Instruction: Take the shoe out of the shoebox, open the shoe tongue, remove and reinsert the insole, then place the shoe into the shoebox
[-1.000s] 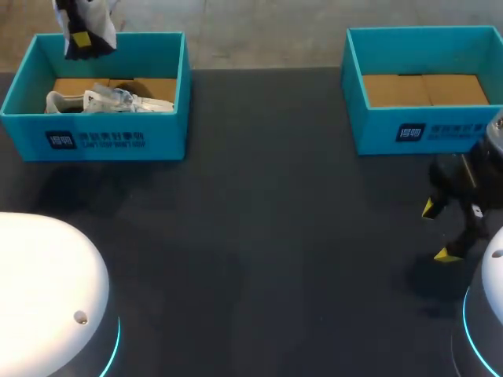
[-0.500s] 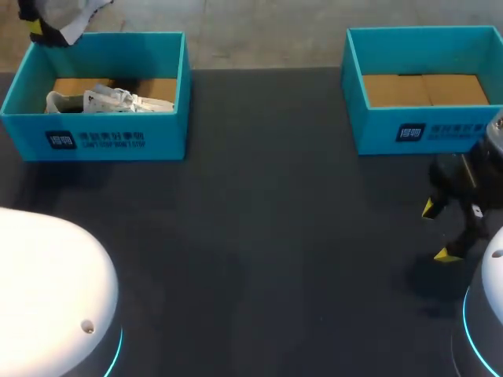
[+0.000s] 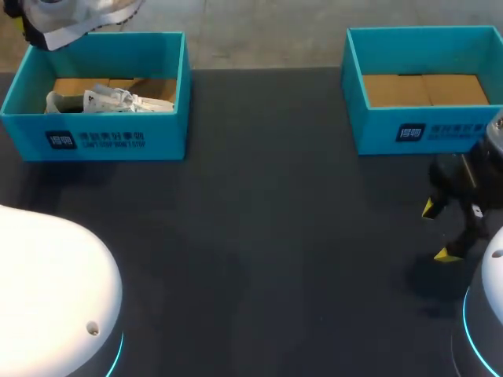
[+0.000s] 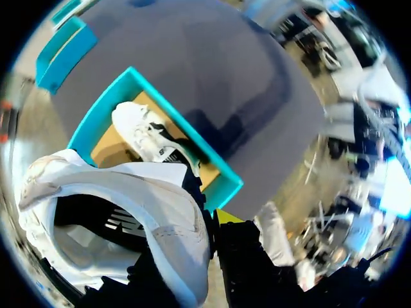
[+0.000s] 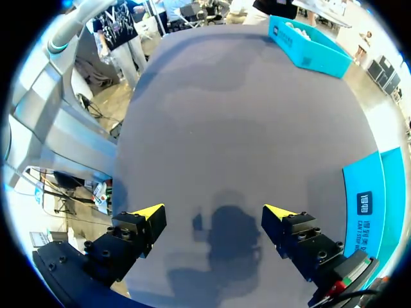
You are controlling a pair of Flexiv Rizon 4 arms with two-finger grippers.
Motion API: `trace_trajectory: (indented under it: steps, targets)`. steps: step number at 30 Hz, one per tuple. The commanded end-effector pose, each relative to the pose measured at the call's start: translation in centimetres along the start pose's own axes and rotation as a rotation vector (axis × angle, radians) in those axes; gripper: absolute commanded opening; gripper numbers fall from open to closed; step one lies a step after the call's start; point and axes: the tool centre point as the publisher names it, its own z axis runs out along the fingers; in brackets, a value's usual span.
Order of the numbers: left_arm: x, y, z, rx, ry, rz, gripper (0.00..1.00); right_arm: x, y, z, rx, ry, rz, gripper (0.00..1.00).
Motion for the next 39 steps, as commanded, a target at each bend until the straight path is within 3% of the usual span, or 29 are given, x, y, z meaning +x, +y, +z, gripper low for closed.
trace_trajectory:
  steps: [1,10,15,18,19,26,30,39]
  targets:
    - [0.8,-0.8,0.0,-0.067,-0.026,0.135,0.0,0.1,0.0,0.1,0.002,-0.003,0.001,1.0]
    - [0.8,-0.8,0.0,-0.067,-0.026,0.135,0.0,0.1,0.0,0.1,0.002,-0.003,0.001,1.0]
    - [-0.3,2.6,2.5,-0.003,-0.08,0.249,0.0,0.1,0.0,0.1,0.002,-0.003,0.001,1.0]
    - [-0.6,4.3,3.7,-0.047,-0.102,0.339,0.0,0.1,0.0,0.1,0.002,-0.003,0.001,1.0]
    - [-0.7,4.8,4.0,-0.095,-0.097,0.378,0.0,0.1,0.0,0.1,0.002,-0.003,0.001,1.0]
    - [-0.6,6.5,6.0,-0.208,-0.145,0.606,0.0,0.1,0.0,0.1,0.002,-0.003,0.001,1.0]
    - [-0.9,7.4,6.8,-0.249,-0.114,0.634,0.0,0.1,0.0,0.1,0.002,-0.003,0.001,1.0]
    - [-0.9,7.4,6.8,-0.249,-0.114,0.634,0.0,0.1,0.0,0.1,0.002,-0.003,0.001,1.0]
